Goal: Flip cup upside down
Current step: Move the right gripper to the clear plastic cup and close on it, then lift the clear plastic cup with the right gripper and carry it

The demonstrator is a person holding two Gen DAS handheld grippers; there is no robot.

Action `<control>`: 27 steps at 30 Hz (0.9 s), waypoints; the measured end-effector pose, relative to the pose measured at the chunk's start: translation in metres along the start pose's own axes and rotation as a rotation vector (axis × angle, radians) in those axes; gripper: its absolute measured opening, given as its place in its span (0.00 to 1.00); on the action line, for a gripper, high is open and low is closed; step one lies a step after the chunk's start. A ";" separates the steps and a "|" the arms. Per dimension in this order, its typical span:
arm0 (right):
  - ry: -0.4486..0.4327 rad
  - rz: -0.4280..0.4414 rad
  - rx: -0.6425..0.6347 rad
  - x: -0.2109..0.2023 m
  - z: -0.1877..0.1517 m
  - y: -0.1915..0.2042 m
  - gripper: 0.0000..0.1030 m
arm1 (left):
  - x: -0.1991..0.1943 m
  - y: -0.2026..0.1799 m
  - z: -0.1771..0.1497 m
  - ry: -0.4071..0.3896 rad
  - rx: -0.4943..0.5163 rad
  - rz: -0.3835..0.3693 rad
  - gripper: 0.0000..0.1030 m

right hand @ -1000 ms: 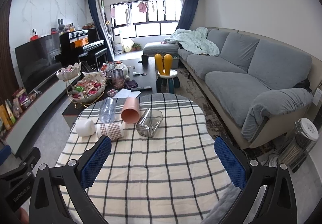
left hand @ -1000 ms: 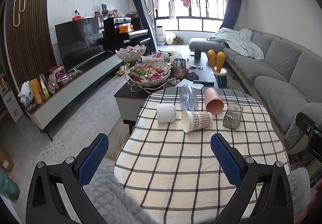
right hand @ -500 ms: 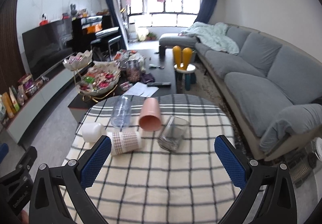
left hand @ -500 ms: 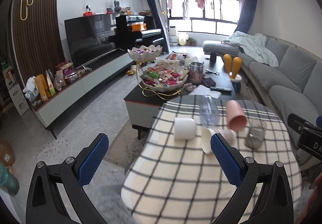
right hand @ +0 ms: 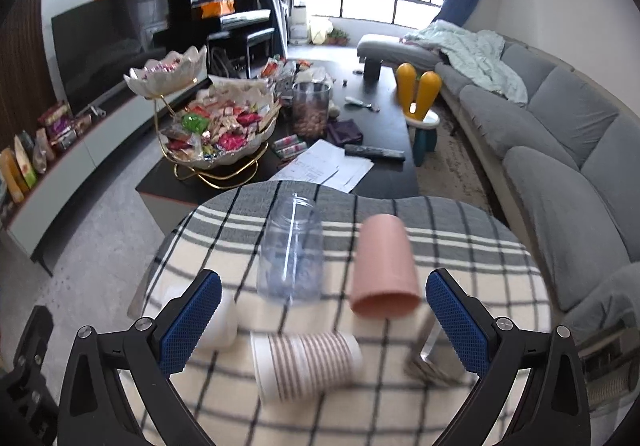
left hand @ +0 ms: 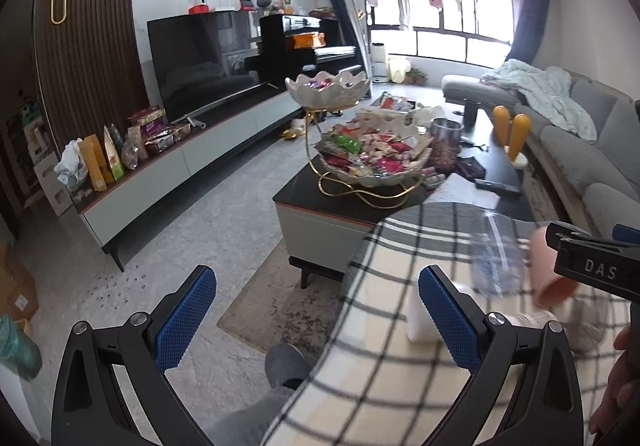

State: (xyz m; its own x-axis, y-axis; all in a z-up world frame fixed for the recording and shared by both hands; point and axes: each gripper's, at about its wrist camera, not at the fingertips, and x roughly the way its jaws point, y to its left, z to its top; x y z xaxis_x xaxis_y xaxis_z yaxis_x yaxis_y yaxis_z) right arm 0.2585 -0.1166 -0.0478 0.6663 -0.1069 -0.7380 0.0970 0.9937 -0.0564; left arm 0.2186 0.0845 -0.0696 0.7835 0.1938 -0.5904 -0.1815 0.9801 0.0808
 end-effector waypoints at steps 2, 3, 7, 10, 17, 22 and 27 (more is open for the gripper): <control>0.025 -0.007 -0.011 0.023 0.007 0.008 0.99 | 0.019 0.001 0.002 0.010 -0.002 0.007 1.00; 0.038 -0.012 -0.017 0.035 0.011 0.014 0.99 | 0.029 0.001 0.002 0.013 -0.004 0.011 1.00; 0.094 -0.030 -0.029 0.075 0.017 0.025 0.99 | 0.057 0.002 0.004 0.027 0.003 0.023 1.00; 0.140 -0.034 -0.036 0.099 0.018 0.030 0.99 | 0.074 0.003 0.005 0.044 -0.004 0.027 1.00; 0.227 -0.034 -0.027 0.137 0.017 0.036 0.94 | 0.091 0.004 0.004 0.065 -0.014 0.020 1.00; 0.261 -0.032 -0.027 0.154 0.019 0.036 0.89 | 0.098 0.003 0.002 0.083 -0.022 0.010 1.00; 0.332 -0.028 -0.025 0.168 0.019 0.034 0.78 | 0.101 0.003 0.003 0.086 -0.035 0.006 1.00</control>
State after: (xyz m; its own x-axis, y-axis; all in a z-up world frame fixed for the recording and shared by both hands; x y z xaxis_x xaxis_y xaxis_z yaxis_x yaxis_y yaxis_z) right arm 0.3872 -0.1011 -0.1608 0.3859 -0.1211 -0.9146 0.0912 0.9915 -0.0928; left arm 0.2989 0.1071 -0.1263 0.7286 0.1932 -0.6571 -0.2075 0.9766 0.0571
